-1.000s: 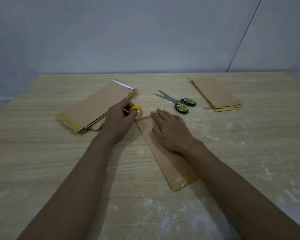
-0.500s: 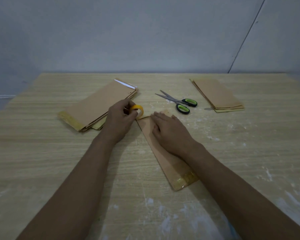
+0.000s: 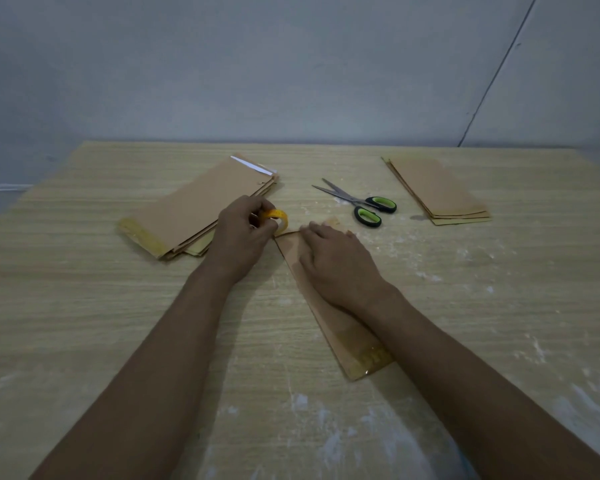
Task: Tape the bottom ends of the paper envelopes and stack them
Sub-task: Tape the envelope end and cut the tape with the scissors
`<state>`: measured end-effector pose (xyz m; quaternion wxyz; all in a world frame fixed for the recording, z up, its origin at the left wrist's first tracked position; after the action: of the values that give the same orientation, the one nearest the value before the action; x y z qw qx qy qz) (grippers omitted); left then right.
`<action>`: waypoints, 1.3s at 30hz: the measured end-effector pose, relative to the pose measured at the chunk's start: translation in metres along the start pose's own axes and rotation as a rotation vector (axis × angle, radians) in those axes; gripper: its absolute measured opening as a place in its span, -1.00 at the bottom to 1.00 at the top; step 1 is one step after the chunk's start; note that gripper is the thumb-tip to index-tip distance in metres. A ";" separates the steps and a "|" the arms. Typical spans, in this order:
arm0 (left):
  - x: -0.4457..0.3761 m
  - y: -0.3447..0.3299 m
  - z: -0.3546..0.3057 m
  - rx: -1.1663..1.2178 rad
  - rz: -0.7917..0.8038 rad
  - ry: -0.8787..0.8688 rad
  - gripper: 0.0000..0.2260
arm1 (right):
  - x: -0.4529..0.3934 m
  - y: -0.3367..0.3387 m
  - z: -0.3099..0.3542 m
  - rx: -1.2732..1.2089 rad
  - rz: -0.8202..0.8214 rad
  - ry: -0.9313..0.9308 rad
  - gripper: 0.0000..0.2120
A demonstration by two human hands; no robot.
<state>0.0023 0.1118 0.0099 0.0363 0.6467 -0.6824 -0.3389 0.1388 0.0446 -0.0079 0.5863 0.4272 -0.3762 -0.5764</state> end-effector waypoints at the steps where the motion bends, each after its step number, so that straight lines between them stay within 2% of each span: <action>1: 0.000 0.000 0.000 -0.001 0.000 0.002 -0.87 | 0.000 0.000 0.000 -0.001 0.007 -0.003 -0.51; 8: 0.001 0.008 -0.003 -0.048 -0.074 0.012 -0.89 | 0.000 0.001 0.005 0.028 0.021 -0.005 -0.54; 17: 0.003 0.011 -0.002 -0.073 -0.069 0.015 -0.94 | 0.000 -0.005 0.004 -0.034 0.052 -0.016 -0.42; 22: 0.005 0.010 -0.003 -0.122 -0.018 -0.013 -0.92 | -0.002 -0.009 0.006 0.076 0.100 0.001 -0.48; 28: 0.009 0.011 -0.004 -0.045 0.040 0.015 -0.88 | -0.003 -0.007 0.007 0.112 0.105 -0.002 -0.50; 39: 0.008 0.016 0.002 -0.106 0.004 0.017 -0.87 | -0.003 -0.013 0.008 0.110 0.145 0.011 -0.46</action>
<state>-0.0134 0.1043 0.0139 0.0768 0.6455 -0.6643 -0.3689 0.1266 0.0476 -0.0166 0.6044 0.4335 -0.4339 -0.5084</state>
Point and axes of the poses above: each hand's wrist, its own x-axis away from the middle knuckle, its own y-axis out of the back of the hand, z = x × y, the point moved 9 cm from there along -x, towards the middle knuckle, and after that the axes turned 7 degrees about -x, right-handed, at the moved point
